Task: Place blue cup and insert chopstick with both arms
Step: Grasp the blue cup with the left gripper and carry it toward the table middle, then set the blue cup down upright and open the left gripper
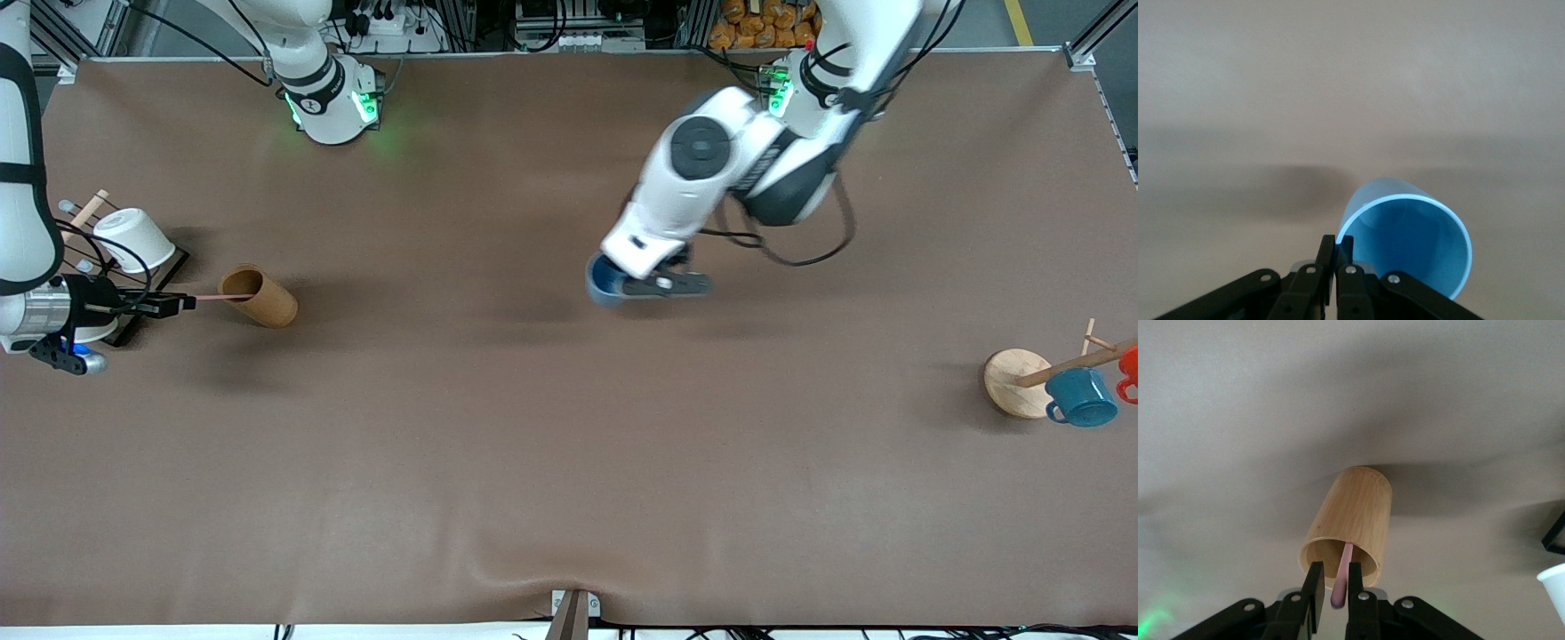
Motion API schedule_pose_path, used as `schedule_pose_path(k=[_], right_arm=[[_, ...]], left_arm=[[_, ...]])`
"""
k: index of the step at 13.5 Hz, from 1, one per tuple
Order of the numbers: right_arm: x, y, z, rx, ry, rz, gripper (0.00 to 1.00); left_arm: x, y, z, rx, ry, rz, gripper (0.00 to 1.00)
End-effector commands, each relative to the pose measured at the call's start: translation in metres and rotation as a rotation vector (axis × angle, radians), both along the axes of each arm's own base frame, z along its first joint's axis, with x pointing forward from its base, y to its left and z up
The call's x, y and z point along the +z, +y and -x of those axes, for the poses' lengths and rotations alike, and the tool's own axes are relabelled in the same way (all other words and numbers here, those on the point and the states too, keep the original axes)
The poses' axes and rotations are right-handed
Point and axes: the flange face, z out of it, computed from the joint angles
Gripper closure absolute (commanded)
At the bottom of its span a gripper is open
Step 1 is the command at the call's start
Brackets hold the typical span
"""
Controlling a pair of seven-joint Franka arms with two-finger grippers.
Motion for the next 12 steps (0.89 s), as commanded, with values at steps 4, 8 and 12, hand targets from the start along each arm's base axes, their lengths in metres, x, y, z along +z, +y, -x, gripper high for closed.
schedule_pose_path(k=[4,8,12], right_arm=[[0.004,0.005,-0.002,-0.026,0.010,-0.019,0.89],[0.005,0.006,-0.002,-0.022,0.011,-0.021,0.93],[0.011,0.008,-0.003,-0.019,0.015,-0.023,0.94]], left_arm=[[-0.056,-0.083,0.031,0.054,0.038,-0.054,1.00],[-0.080,-0.098,0.043,0.058,0.014,-0.089,1.00],[-0.089,-0.102,0.048,0.086,0.002,-0.106,0.99]])
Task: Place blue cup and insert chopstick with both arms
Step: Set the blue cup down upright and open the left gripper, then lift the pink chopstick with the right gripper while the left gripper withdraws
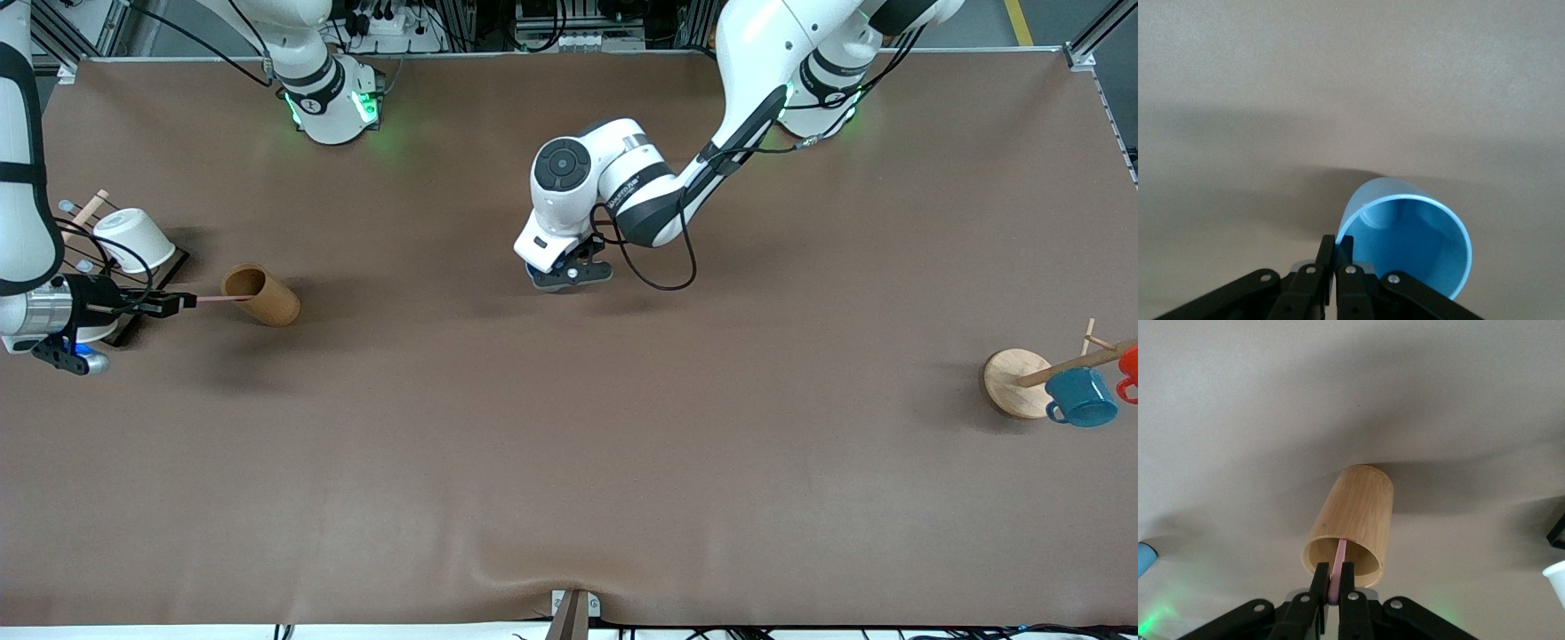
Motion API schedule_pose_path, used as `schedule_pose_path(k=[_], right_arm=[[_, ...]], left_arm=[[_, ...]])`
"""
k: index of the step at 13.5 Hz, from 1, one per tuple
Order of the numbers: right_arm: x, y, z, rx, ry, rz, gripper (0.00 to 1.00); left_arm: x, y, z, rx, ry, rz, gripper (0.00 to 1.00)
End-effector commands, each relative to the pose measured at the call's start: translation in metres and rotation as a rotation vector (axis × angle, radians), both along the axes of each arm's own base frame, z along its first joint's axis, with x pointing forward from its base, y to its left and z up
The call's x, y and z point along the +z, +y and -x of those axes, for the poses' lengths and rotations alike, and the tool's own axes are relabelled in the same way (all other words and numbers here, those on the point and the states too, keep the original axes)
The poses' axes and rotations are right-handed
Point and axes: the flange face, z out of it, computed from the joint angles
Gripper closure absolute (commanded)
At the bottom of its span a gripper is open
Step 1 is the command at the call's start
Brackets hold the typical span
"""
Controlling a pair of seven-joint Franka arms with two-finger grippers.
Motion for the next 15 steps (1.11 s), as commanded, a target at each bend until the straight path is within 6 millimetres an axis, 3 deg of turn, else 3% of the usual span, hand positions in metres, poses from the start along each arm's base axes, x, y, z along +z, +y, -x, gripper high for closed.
schedule_pose_path(k=[1,2,5,7,9,11,13,15], right_arm=[[0.011,0.004,-0.003,-0.033,0.015,-0.010,0.95],[0.014,0.004,-0.004,-0.044,0.021,-0.004,0.95],[0.024,0.007,-0.007,-0.033,0.014,0.004,0.97],[0.043,0.013,-0.013,-0.024,0.016,0.013,0.98],[0.062,0.024,-0.023,0.004,0.006,0.067,1.00],[0.086,0.040,-0.031,0.025,0.008,0.118,1.00],[0.116,0.061,-0.037,0.045,0.016,0.150,1.00],[0.151,0.101,-0.041,0.080,0.019,0.226,1.00]], left_arm=[[0.002,-0.006,-0.004,0.025,-0.027,-0.003,0.35],[0.005,-0.005,-0.006,0.036,-0.031,-0.001,0.00],[0.043,0.010,-0.025,0.088,-0.071,0.016,0.00],[0.093,0.033,-0.042,0.121,-0.118,0.011,0.00],[0.145,0.070,-0.065,0.167,-0.174,0.000,0.00],[0.180,0.105,-0.086,0.153,-0.212,-0.008,0.00],[0.199,0.149,-0.110,0.133,-0.224,-0.038,0.00],[0.217,0.198,-0.133,0.104,-0.228,-0.069,0.00]])
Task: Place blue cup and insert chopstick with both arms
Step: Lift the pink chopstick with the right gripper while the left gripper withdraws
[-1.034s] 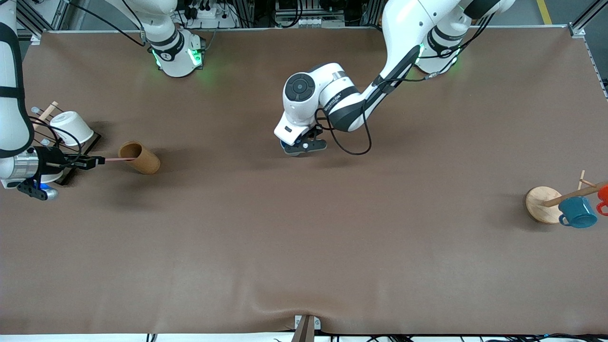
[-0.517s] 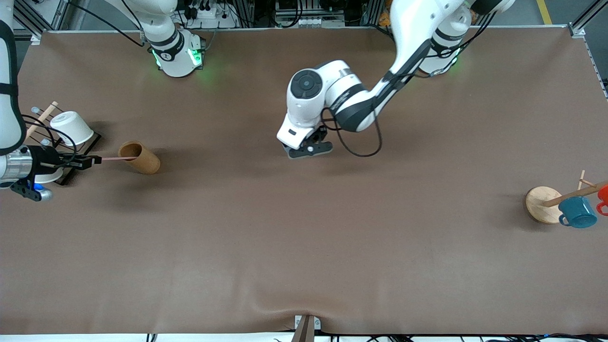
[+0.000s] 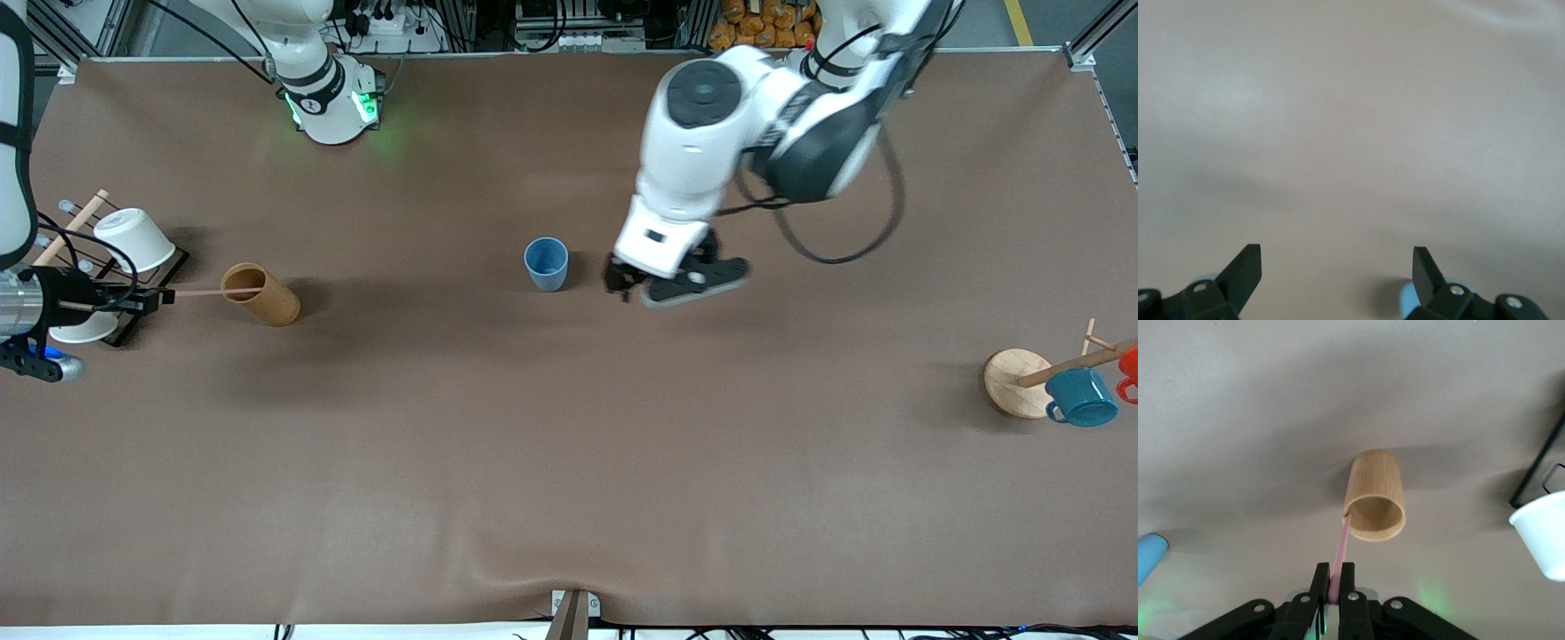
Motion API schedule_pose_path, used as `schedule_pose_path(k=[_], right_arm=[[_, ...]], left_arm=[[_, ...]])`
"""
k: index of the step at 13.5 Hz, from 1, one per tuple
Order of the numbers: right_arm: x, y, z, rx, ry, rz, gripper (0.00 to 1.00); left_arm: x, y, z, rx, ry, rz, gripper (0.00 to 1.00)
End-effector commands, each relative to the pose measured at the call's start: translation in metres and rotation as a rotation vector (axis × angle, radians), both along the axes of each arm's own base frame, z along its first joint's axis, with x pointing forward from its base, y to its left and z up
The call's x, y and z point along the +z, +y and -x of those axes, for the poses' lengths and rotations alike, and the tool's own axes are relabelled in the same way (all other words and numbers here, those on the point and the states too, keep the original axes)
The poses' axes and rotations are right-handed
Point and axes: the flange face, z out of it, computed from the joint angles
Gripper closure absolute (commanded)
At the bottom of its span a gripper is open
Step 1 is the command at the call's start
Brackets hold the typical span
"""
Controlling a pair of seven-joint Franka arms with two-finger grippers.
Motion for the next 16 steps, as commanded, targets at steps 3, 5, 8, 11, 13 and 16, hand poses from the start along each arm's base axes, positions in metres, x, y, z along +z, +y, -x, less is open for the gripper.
schedule_pose_path(k=[3,5,8,11,13,16], right_arm=[[0.073,0.089,-0.004,0.066,-0.033,0.171,1.00],[0.088,0.110,-0.002,0.061,-0.042,0.184,1.00],[0.101,0.145,0.001,0.050,-0.055,0.198,1.00],[0.104,0.180,0.005,0.023,-0.059,0.220,1.00],[0.107,0.212,0.011,-0.010,-0.064,0.240,1.00],[0.108,0.257,0.020,-0.083,-0.057,0.234,1.00]], left_arm=[[0.024,0.092,-0.031,-0.021,0.007,-0.080,0.00],[0.028,0.113,-0.035,-0.027,0.027,-0.100,0.00],[0.044,0.135,-0.040,-0.031,0.044,-0.120,0.00],[0.066,0.167,-0.035,-0.138,0.078,-0.171,0.00],[0.081,0.185,-0.029,-0.214,0.109,-0.193,0.00],[0.106,0.247,-0.029,-0.286,0.137,-0.154,0.00]])
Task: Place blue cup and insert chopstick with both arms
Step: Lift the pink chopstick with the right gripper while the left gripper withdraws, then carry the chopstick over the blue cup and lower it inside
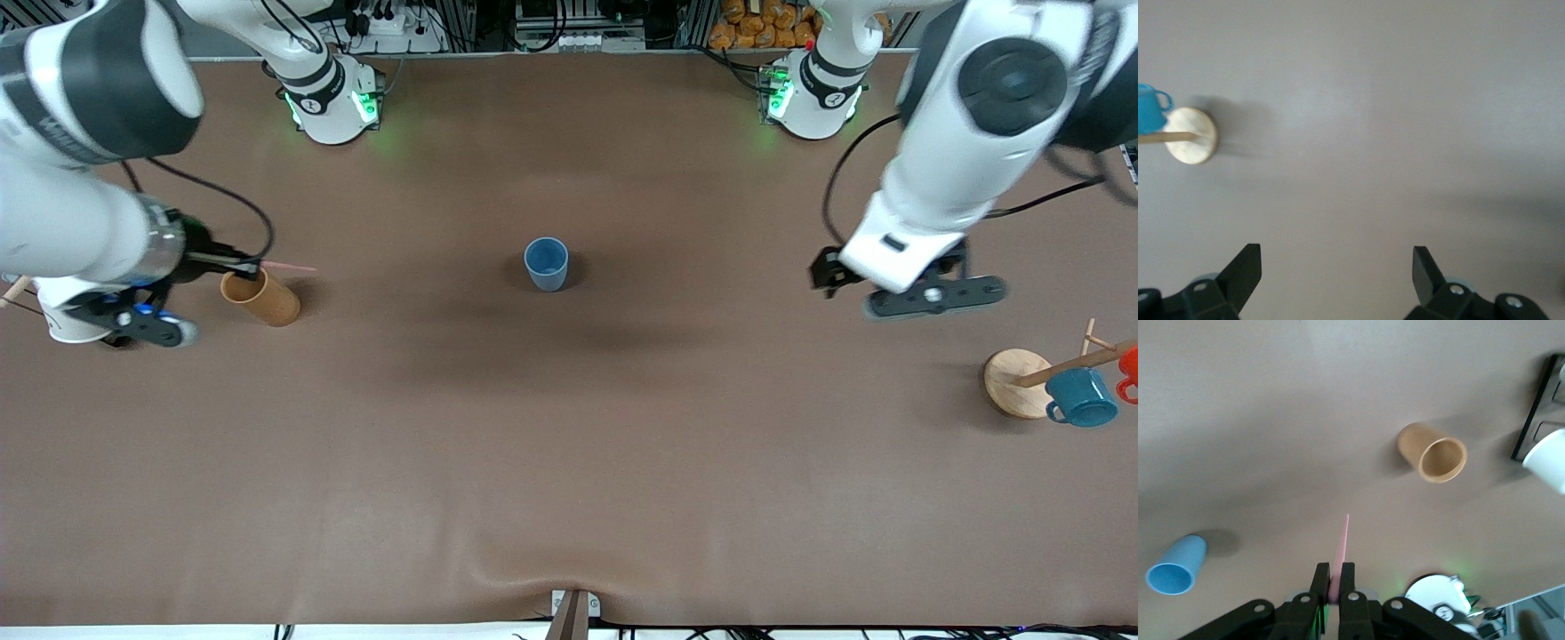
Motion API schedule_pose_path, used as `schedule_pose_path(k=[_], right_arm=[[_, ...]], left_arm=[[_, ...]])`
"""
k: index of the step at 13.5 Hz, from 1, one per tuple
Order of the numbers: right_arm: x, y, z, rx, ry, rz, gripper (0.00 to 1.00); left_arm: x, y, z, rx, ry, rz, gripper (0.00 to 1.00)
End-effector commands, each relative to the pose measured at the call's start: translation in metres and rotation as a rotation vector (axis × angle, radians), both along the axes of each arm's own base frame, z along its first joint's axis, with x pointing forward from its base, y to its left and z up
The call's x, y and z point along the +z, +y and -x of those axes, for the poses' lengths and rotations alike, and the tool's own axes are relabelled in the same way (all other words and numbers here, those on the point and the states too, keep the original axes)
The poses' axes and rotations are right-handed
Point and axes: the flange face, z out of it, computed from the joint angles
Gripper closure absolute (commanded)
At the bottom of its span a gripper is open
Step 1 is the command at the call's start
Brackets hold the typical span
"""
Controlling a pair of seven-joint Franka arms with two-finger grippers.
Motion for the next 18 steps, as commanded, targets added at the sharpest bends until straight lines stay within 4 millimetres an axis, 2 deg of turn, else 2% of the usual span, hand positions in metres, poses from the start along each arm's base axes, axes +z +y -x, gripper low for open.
schedule_pose_path(k=[1,5,8,9,12,13,16,17,18], right_arm=[[0.008,0.033,0.007,-0.064,-0.011,-0.008,1.00],[0.010,0.101,0.024,-0.122,-0.056,0.010,1.00],[0.012,0.146,0.034,-0.214,-0.098,-0.015,1.00],[0.010,0.163,0.037,-0.229,-0.119,-0.017,1.00],[0.011,0.184,0.039,-0.242,-0.164,-0.050,1.00],[0.009,0.204,0.045,-0.242,-0.187,-0.065,1.00],[-0.023,0.260,0.051,-0.308,-0.229,-0.087,1.00],[-0.028,0.280,0.060,-0.294,-0.236,-0.095,1.00],[-0.029,0.291,0.069,-0.290,-0.233,-0.093,1.00]], left_arm=[[0.027,0.047,0.010,-0.040,0.038,0.043,0.00],[0.041,0.099,0.019,-0.027,0.074,0.119,0.00],[0.053,0.117,0.026,0.000,0.062,0.142,0.00],[0.056,0.119,0.028,-0.002,0.058,0.143,0.00],[0.059,0.118,0.036,-0.023,0.061,0.144,0.00],[0.058,0.113,0.037,-0.028,0.068,0.143,0.00],[0.052,0.107,0.033,-0.037,0.075,0.141,0.00],[0.052,0.107,0.032,-0.038,0.070,0.142,0.00],[0.052,0.106,0.031,-0.040,0.063,0.142,0.00]])
